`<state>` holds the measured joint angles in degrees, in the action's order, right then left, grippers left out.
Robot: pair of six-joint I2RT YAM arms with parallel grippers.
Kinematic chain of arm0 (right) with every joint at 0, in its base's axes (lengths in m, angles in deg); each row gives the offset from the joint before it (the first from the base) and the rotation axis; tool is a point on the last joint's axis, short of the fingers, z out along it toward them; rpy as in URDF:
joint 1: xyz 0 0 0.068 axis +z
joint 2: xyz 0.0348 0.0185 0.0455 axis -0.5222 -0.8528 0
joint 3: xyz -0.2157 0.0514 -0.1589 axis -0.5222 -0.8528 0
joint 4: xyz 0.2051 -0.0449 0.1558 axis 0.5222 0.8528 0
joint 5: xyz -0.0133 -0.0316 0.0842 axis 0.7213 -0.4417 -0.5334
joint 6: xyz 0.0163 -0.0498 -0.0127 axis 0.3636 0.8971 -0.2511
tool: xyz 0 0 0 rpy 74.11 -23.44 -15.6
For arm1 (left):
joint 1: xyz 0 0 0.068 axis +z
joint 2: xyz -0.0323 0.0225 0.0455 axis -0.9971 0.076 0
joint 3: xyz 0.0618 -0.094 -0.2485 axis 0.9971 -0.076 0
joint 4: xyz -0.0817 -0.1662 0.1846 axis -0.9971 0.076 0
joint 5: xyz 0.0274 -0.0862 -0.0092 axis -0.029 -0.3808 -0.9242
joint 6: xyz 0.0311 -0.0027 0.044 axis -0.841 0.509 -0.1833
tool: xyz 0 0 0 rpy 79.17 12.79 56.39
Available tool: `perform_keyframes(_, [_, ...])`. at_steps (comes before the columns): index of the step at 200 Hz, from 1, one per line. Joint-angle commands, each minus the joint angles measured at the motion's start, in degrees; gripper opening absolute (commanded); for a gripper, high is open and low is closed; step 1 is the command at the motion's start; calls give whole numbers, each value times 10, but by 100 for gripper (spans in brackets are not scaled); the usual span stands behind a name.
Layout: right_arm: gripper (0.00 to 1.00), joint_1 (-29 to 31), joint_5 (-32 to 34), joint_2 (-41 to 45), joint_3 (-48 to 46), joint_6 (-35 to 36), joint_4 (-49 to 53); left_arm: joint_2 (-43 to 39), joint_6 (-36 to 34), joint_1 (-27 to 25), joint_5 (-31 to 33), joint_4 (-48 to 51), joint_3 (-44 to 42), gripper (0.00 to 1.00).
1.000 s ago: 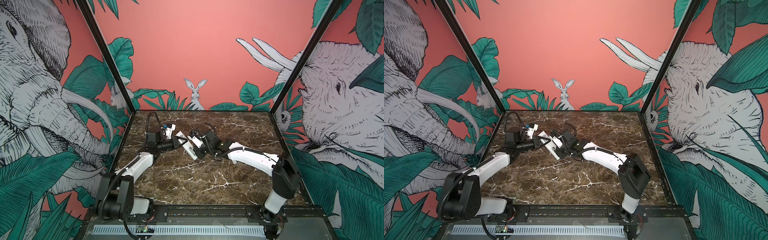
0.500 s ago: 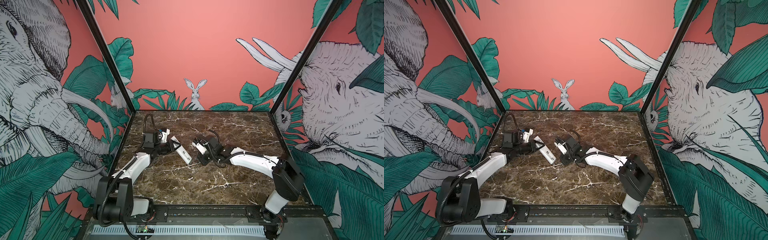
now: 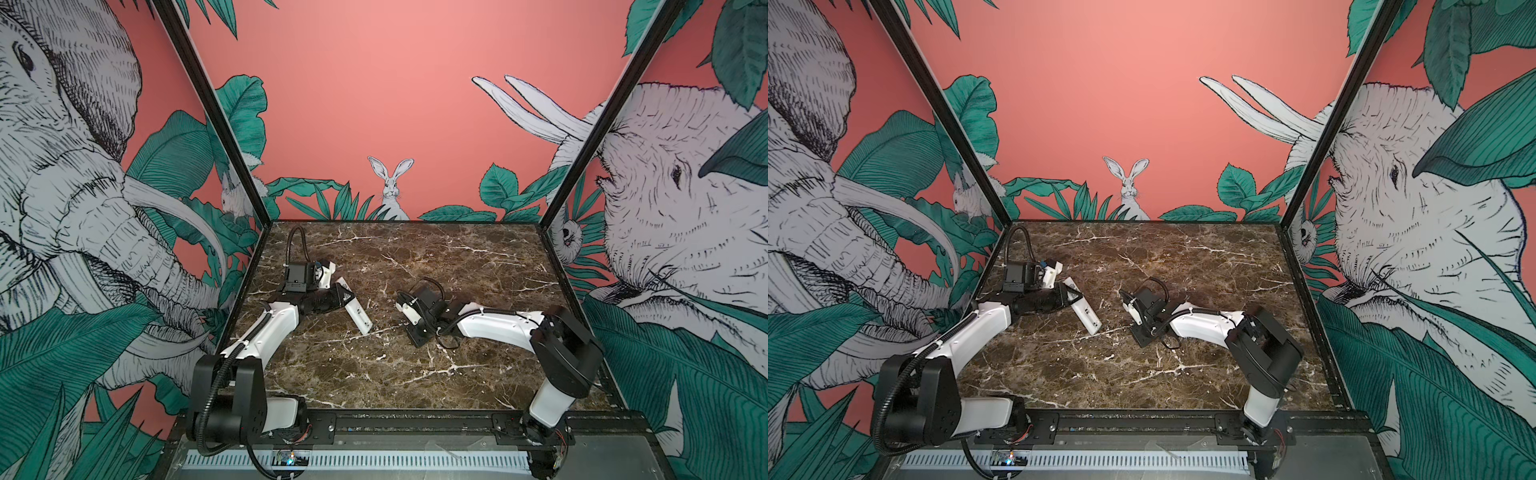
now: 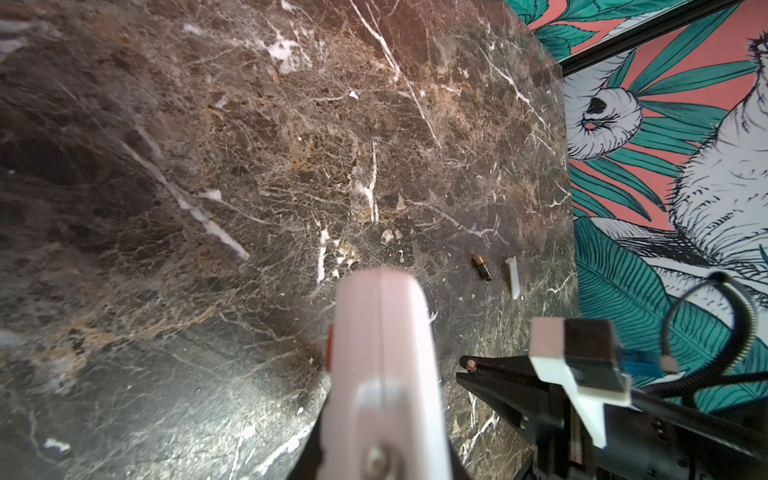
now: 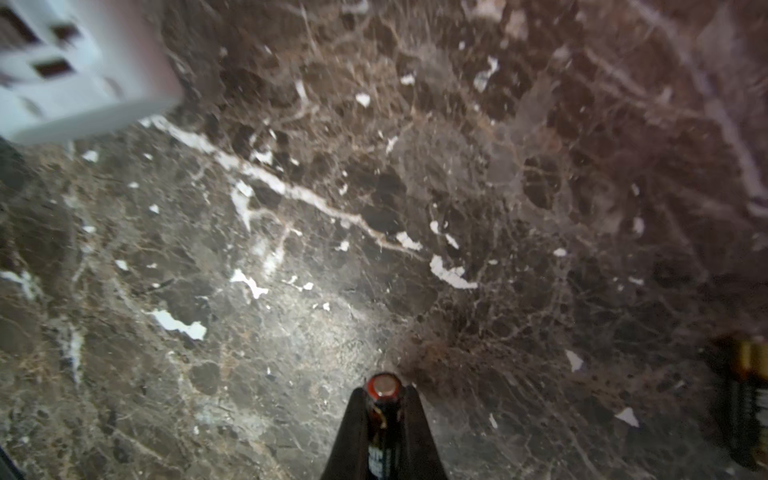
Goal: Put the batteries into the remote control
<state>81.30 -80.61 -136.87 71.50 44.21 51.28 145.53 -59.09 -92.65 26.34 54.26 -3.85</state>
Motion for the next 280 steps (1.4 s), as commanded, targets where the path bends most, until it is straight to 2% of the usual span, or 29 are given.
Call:
perform_keyframes(1, [8, 0, 11, -13, 3, -2, 17, -22, -12, 1, -1, 11, 22, 0])
perform_keyframes(92, [22, 14, 45, -13, -13, 3, 45, -19, -3, 1, -15, -6, 18, 0])
perform_keyframes(129, [22, 20, 52, -2, -30, -3, 45, -16, 1, 1, -21, -13, 14, 0])
perform_keyframes(191, [19, 39, 79, 20, -54, -19, 53, -14, 4, 2, -29, -19, 13, 0])
perform_keyframes(280, [8, 46, 96, 24, -41, -6, 56, -16, 7, 1, -46, -22, 5, 0])
